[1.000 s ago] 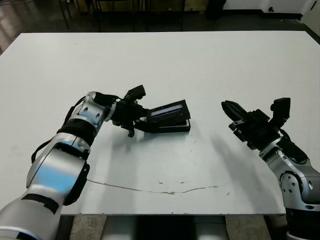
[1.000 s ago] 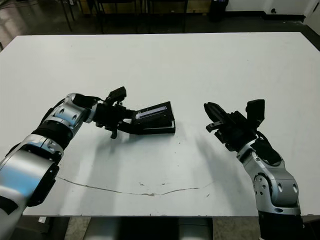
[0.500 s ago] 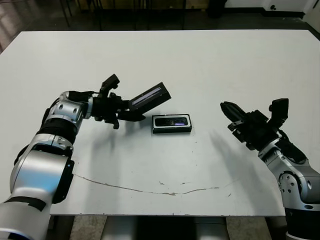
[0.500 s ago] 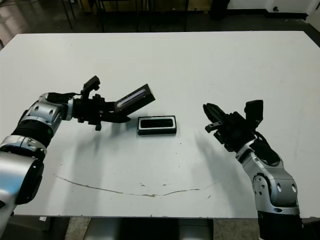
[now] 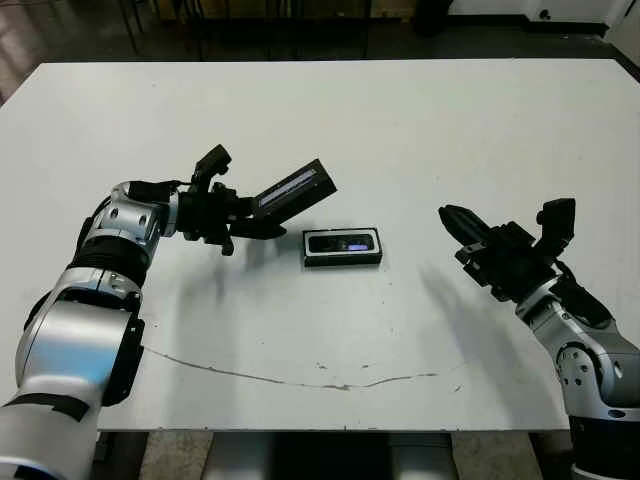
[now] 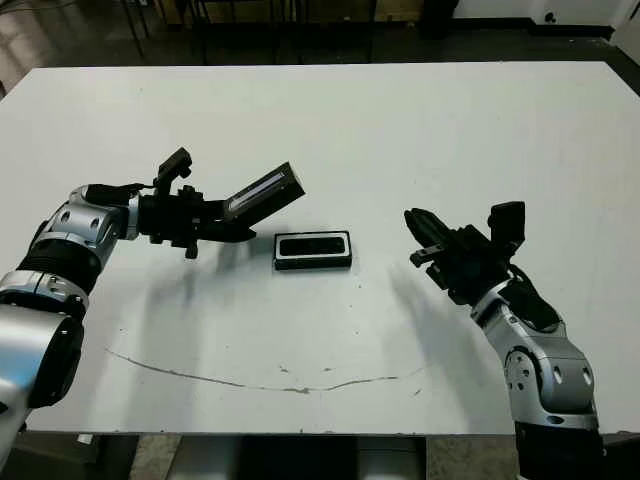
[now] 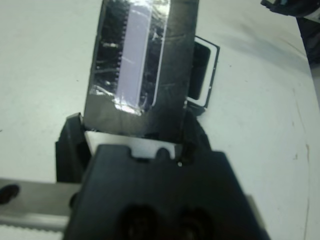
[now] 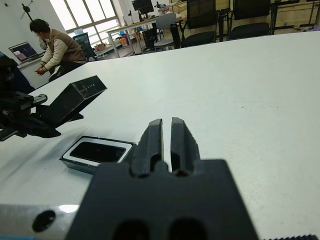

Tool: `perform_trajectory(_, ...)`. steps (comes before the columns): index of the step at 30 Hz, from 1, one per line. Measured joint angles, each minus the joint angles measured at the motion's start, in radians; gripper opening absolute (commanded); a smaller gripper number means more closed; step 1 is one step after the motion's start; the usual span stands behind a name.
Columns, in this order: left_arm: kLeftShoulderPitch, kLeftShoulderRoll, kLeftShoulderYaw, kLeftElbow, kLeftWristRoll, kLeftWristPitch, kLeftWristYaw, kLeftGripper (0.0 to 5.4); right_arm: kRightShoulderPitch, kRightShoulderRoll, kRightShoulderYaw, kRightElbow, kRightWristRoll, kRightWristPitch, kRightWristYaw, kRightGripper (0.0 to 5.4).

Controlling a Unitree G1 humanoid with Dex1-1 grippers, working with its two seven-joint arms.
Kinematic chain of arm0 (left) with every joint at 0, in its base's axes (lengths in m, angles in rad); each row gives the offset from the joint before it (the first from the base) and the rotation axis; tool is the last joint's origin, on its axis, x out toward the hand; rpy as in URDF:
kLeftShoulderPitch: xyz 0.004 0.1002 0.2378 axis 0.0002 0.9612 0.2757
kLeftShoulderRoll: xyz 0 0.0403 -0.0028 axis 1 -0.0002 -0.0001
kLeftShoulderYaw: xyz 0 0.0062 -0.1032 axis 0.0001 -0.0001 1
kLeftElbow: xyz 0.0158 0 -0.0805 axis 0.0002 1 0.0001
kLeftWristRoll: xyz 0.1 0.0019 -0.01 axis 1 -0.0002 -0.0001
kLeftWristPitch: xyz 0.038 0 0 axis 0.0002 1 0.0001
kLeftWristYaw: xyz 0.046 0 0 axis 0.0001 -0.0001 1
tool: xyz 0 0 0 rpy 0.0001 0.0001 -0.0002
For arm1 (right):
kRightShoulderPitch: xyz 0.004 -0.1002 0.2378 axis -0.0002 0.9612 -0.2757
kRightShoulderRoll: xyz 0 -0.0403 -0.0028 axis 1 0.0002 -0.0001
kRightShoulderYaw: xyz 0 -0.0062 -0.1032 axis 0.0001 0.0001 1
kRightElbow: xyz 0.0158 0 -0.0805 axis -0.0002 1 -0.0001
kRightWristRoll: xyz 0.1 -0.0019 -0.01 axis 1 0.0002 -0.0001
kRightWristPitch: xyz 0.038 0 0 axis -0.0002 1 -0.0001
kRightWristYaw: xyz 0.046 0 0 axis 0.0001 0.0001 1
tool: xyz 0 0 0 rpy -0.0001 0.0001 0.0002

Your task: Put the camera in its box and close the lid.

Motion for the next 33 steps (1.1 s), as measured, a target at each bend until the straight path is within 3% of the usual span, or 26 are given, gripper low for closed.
perform_trajectory(33, -0.079, -0.039, -0.205, 0.058, 0.153, -0.160, -0.121, 1.26, 0.003, -0.004, -0.006, -0.017, -0.001, 0.011, -0.018, 0.00)
